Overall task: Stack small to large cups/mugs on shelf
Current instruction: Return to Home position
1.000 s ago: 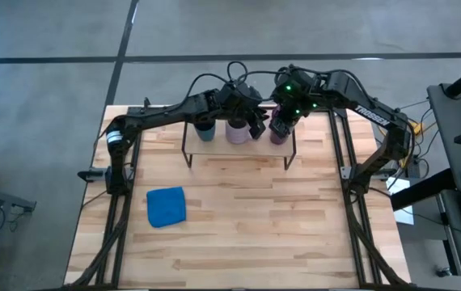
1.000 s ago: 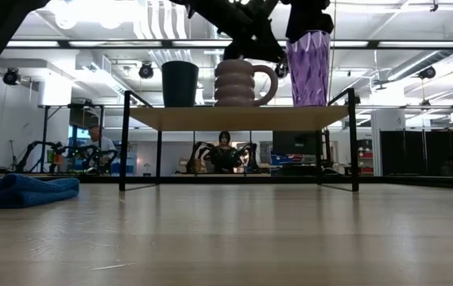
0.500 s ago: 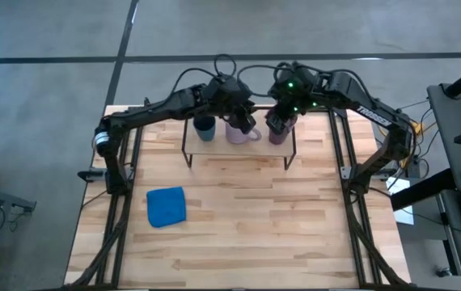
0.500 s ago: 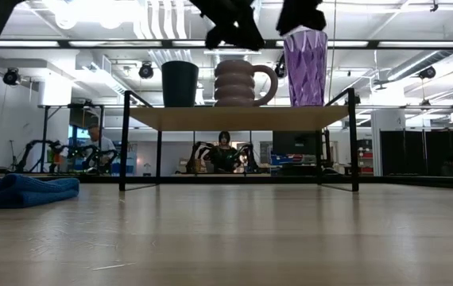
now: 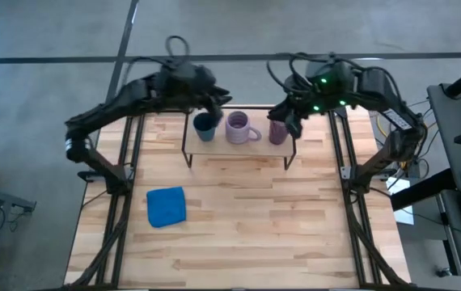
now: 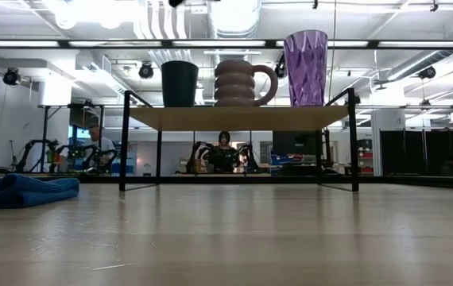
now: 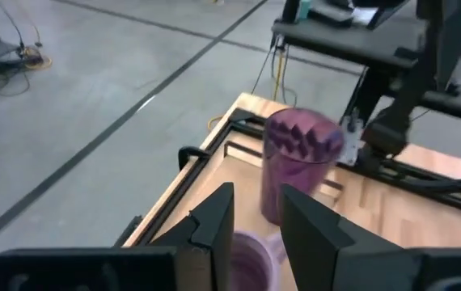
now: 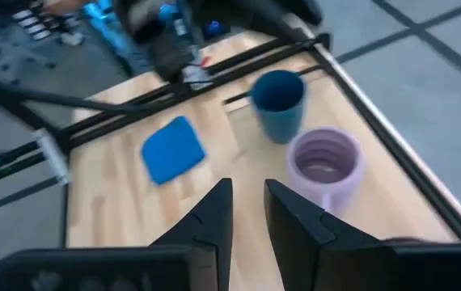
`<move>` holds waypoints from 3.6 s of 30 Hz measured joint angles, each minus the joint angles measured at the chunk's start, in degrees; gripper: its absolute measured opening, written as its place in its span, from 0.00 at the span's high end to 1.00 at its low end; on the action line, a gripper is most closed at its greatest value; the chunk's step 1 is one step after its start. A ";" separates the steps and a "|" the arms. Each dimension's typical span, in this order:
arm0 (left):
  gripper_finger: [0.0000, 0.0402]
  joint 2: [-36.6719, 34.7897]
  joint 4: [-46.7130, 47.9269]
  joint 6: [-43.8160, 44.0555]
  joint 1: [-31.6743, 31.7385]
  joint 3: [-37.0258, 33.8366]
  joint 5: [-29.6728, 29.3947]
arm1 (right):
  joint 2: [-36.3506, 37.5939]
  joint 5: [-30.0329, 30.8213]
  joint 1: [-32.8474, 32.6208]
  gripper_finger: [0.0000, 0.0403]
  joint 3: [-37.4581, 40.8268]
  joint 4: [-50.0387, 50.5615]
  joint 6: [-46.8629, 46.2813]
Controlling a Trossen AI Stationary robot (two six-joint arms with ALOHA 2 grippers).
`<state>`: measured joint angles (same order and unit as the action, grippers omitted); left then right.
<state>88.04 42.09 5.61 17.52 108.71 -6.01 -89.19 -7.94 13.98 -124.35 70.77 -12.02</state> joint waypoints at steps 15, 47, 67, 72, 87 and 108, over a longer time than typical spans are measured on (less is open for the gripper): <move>0.79 -18.68 4.61 3.50 -4.14 -0.39 5.72 | 3.05 12.90 -17.49 0.88 -6.90 5.84 1.74; 0.79 -30.12 5.69 2.86 -5.40 -8.72 1.07 | 23.27 43.81 -28.81 0.89 28.28 -12.70 -2.96; 0.79 -31.77 9.81 2.77 -5.40 -8.70 -2.92 | 15.00 -0.43 1.29 0.89 35.29 -41.39 15.02; 0.79 -34.25 14.08 3.09 -5.40 -10.97 -4.83 | 16.88 -0.47 2.36 0.89 39.62 -43.43 15.05; 0.79 -59.88 -2.91 5.35 -5.38 -42.91 -4.73 | 33.22 0.93 1.51 0.89 69.54 -74.52 8.69; 0.79 -84.75 -20.01 6.10 -5.40 -73.96 4.02 | 49.47 -3.43 0.16 0.89 95.72 -83.51 -5.68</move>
<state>3.28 22.08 11.70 12.12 34.74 -2.00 -39.72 -11.36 14.14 -28.63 -12.73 -17.70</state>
